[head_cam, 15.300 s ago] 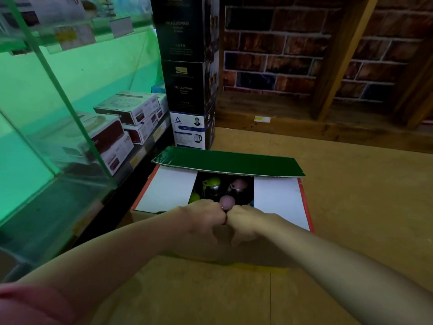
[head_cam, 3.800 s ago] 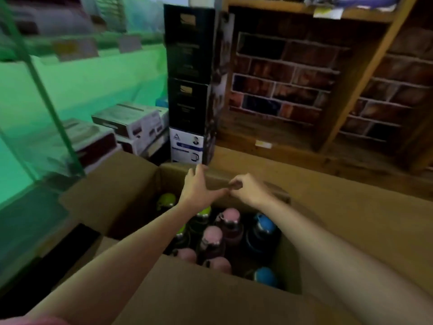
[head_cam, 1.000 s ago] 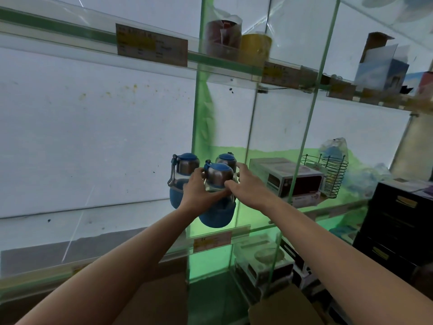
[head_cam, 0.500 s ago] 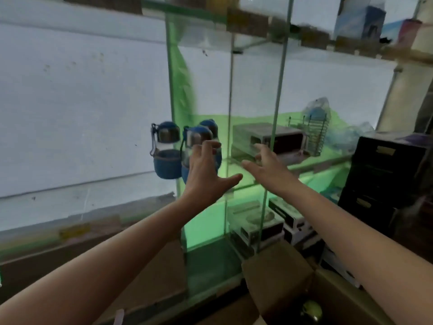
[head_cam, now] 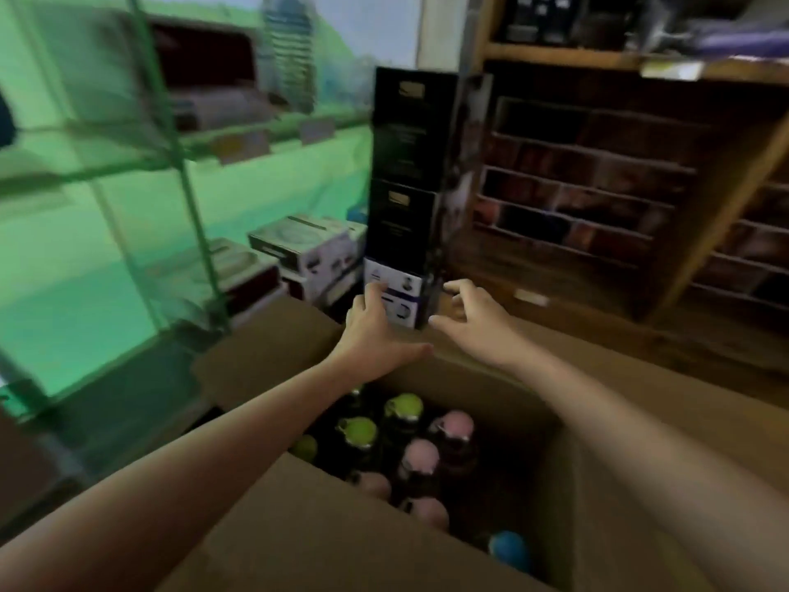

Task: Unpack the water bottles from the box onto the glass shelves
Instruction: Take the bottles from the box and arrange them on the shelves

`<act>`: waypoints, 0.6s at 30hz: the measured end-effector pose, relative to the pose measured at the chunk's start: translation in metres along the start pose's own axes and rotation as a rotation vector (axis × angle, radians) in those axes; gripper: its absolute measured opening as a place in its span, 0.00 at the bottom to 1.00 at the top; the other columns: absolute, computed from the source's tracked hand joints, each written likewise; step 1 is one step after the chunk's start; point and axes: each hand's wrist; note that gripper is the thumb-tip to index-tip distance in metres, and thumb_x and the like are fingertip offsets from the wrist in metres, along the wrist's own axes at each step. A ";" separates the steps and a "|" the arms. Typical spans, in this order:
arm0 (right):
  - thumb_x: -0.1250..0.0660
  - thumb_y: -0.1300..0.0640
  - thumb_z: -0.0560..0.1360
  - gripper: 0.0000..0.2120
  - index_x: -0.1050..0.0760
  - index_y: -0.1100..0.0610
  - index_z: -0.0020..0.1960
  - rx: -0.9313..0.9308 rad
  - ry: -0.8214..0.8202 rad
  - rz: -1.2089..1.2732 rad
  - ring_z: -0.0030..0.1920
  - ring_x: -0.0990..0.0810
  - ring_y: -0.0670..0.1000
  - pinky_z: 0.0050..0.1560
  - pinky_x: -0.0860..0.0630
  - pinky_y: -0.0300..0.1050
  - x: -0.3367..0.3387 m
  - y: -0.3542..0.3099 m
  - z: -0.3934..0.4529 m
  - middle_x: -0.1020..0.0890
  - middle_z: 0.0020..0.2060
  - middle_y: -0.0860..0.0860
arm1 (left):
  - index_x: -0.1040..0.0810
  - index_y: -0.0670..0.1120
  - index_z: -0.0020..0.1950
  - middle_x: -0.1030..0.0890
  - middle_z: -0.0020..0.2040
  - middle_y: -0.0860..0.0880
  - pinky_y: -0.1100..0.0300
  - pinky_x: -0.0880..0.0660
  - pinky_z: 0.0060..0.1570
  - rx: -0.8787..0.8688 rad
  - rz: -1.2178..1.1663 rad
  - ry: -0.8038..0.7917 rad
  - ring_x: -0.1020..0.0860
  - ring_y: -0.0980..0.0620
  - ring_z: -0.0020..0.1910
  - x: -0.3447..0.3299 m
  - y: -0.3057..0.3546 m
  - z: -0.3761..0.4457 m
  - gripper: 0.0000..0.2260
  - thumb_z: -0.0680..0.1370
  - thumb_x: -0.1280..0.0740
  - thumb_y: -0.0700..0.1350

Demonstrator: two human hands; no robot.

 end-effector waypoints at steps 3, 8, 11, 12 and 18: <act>0.36 0.48 0.76 0.27 0.40 0.53 0.71 -0.112 0.032 0.007 0.68 0.32 0.55 0.67 0.33 0.51 -0.008 0.050 -0.022 0.34 0.69 0.55 | 0.49 0.48 0.74 0.38 0.70 0.44 0.45 0.36 0.69 -0.010 0.003 -0.148 0.39 0.44 0.72 -0.055 -0.001 -0.001 0.47 0.65 0.23 0.56; 0.37 0.47 0.77 0.28 0.43 0.51 0.73 -0.258 -0.005 -0.016 0.67 0.31 0.53 0.63 0.33 0.46 -0.024 0.105 -0.052 0.35 0.70 0.53 | 0.50 0.49 0.75 0.40 0.71 0.43 0.44 0.37 0.70 0.018 0.009 -0.305 0.40 0.43 0.72 -0.121 -0.010 -0.017 0.49 0.64 0.22 0.53; 0.36 0.48 0.76 0.29 0.43 0.52 0.73 -0.295 -0.037 -0.031 0.69 0.32 0.53 0.62 0.34 0.44 -0.036 0.128 -0.066 0.37 0.71 0.53 | 0.52 0.51 0.75 0.41 0.71 0.42 0.43 0.37 0.70 0.016 0.096 -0.414 0.41 0.42 0.73 -0.144 -0.016 -0.026 0.51 0.63 0.22 0.54; 0.36 0.48 0.76 0.29 0.43 0.52 0.73 -0.307 -0.059 -0.042 0.69 0.32 0.53 0.63 0.34 0.44 -0.041 0.134 -0.070 0.37 0.72 0.53 | 0.53 0.52 0.76 0.42 0.72 0.41 0.43 0.38 0.70 0.016 0.148 -0.466 0.42 0.40 0.73 -0.148 -0.019 -0.027 0.52 0.63 0.22 0.54; 0.31 0.50 0.73 0.31 0.39 0.53 0.72 -0.280 -0.443 -0.285 0.65 0.30 0.54 0.59 0.31 0.43 -0.072 0.155 -0.086 0.34 0.68 0.55 | 0.53 0.52 0.75 0.45 0.72 0.40 0.44 0.39 0.71 0.055 0.300 -0.654 0.44 0.38 0.73 -0.156 -0.035 -0.029 0.52 0.63 0.21 0.54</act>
Point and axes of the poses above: each hand's wrist, its own z-axis towards the middle knuckle, its own x-axis out of the back of the hand, y = z × x
